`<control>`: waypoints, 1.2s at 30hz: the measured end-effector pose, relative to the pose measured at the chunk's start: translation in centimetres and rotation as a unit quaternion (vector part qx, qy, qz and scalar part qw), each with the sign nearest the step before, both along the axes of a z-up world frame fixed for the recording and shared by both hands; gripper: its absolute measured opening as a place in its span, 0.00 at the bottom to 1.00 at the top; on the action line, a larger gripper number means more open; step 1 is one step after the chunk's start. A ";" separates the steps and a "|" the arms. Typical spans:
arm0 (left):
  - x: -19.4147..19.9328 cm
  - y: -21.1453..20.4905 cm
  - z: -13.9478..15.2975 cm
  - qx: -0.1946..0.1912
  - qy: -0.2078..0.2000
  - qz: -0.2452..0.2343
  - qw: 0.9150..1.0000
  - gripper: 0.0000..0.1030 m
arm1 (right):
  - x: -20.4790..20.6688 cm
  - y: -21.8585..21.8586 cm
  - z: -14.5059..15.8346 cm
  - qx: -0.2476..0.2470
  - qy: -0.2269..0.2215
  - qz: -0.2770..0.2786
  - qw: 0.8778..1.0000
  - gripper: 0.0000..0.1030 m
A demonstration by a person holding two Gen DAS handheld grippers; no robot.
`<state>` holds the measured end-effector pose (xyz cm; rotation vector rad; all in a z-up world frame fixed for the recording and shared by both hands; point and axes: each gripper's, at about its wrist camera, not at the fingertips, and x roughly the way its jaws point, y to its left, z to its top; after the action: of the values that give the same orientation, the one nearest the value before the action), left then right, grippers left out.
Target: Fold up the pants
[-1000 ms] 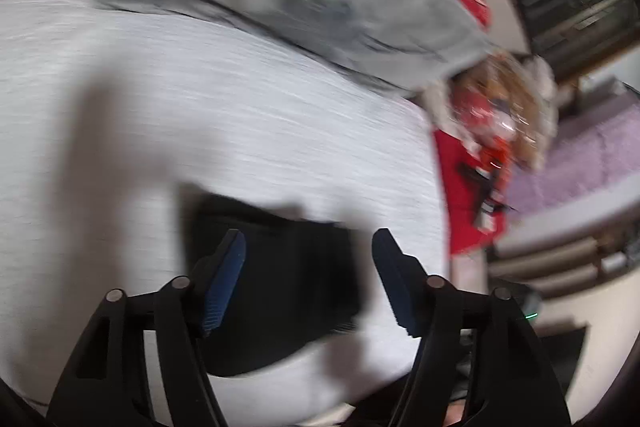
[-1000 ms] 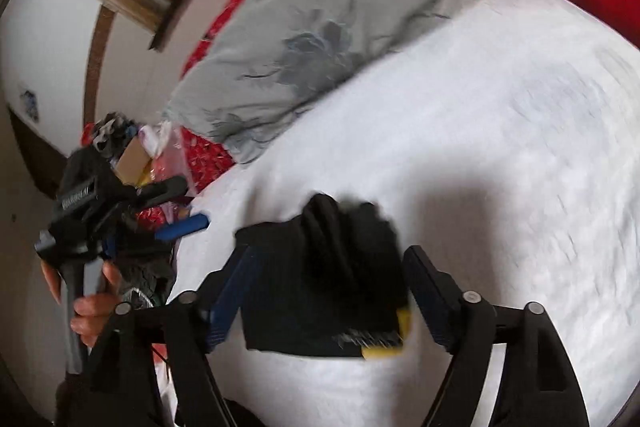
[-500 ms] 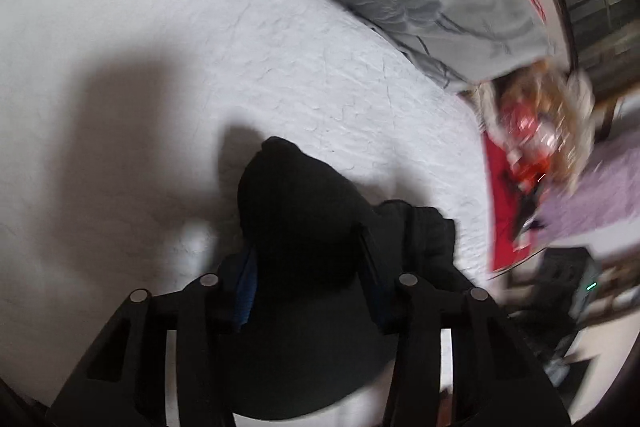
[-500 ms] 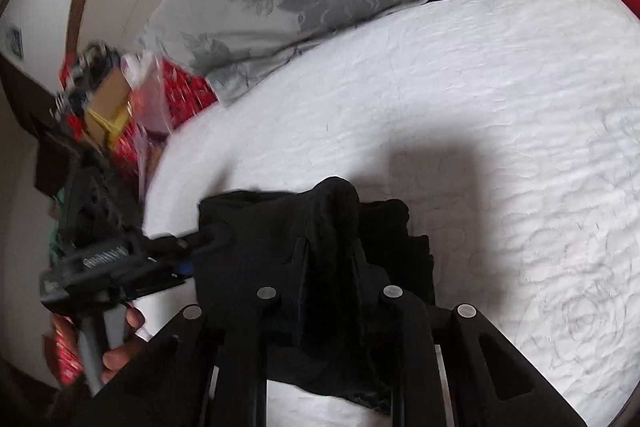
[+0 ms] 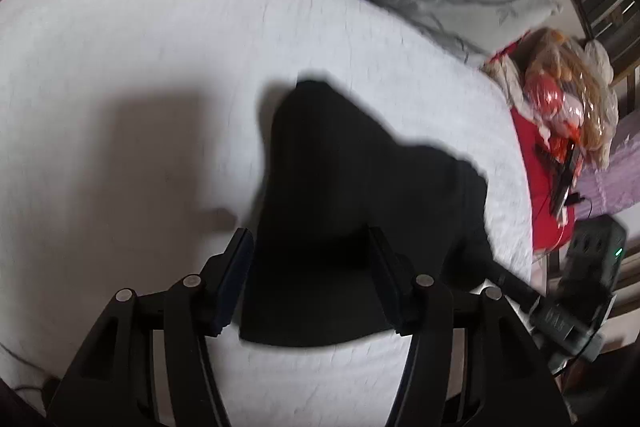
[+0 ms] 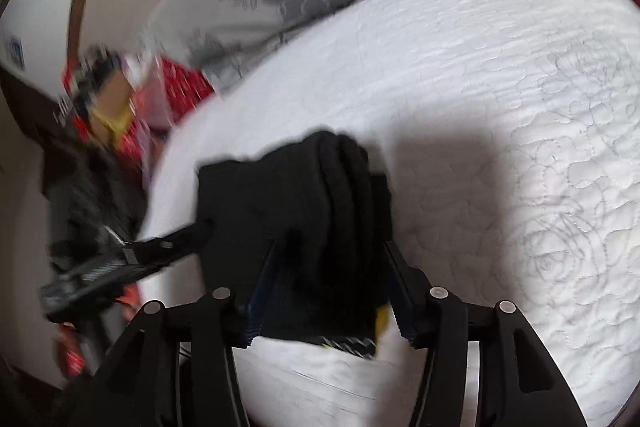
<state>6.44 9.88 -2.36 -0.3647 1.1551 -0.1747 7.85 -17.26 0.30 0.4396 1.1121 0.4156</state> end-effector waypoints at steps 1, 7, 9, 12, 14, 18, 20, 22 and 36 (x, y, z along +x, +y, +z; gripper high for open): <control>-0.5 -0.4 -0.3 0.013 -0.004 -0.002 1.000 0.55 | -0.5 0.0 0.1 -0.002 -0.005 0.003 1.000 0.31; -1.1 -1.7 -1.8 0.064 -0.023 -0.002 0.998 0.55 | -1.9 -1.7 -2.8 0.008 0.029 -0.026 0.999 0.36; -1.3 -1.7 -1.1 0.073 -0.029 -0.004 0.997 0.55 | -1.8 -1.6 -2.5 0.014 0.026 -0.029 0.999 0.42; -1.8 -1.6 -0.2 0.083 -0.044 0.000 0.996 0.55 | -1.9 -1.4 -1.3 0.012 0.023 -0.025 0.999 0.42; -2.0 -1.7 0.3 0.089 -0.054 0.001 0.995 0.55 | -1.9 -1.6 -0.1 0.027 0.010 -0.031 0.999 0.43; -2.0 -1.9 1.5 0.112 -0.080 0.001 0.990 0.55 | -1.6 -2.1 2.0 0.022 -0.016 -0.044 0.999 0.53; -1.7 -1.9 1.9 0.120 -0.089 0.004 0.989 0.55 | -1.1 -2.3 2.8 0.013 -0.024 -0.046 0.999 0.56; -1.4 -1.7 2.3 0.125 -0.096 0.005 0.988 0.55 | -0.5 -2.2 3.3 0.006 -0.027 -0.049 0.998 0.62; 7.0 0.1 0.4 0.132 -0.039 0.023 0.990 0.60 | 4.0 0.2 0.8 -0.043 -0.012 -0.039 0.998 0.61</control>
<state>13.46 9.96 -1.95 -0.1478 1.0749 0.0056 11.83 -17.05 1.13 0.4002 1.0822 0.3020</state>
